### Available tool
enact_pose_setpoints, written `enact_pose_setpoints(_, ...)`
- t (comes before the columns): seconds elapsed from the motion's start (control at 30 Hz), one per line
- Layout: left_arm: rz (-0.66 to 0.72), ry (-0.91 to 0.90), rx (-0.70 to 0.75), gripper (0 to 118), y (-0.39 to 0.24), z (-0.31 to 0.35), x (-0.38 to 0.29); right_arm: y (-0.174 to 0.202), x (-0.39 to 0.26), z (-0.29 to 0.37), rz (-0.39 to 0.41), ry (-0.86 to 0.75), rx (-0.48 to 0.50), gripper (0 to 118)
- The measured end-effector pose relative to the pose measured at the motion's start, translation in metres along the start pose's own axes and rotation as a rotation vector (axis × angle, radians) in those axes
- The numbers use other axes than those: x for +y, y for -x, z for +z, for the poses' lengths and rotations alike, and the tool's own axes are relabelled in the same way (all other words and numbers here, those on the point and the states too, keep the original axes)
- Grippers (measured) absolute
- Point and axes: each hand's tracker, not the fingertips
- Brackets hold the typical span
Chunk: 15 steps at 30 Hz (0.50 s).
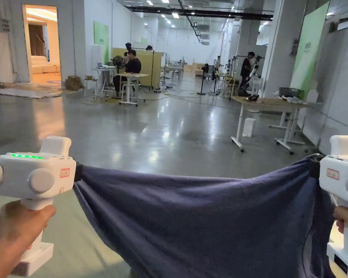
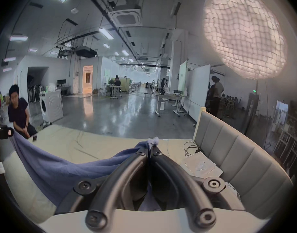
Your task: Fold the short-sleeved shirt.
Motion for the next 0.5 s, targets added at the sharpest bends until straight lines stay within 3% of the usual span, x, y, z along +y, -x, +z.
enact_pose_setpoints(0.23,-0.034,-0.039,0.036,4,-0.001,-0.013,0.067,0.007,0.040,0.000,0.023,-0.062,-0.020,0)
enact_pose_setpoints(0.5,0.018,-0.037,0.064,4,0.017,-0.052,0.119,0.031,0.079,-0.047,0.041,-0.096,-0.036,0)
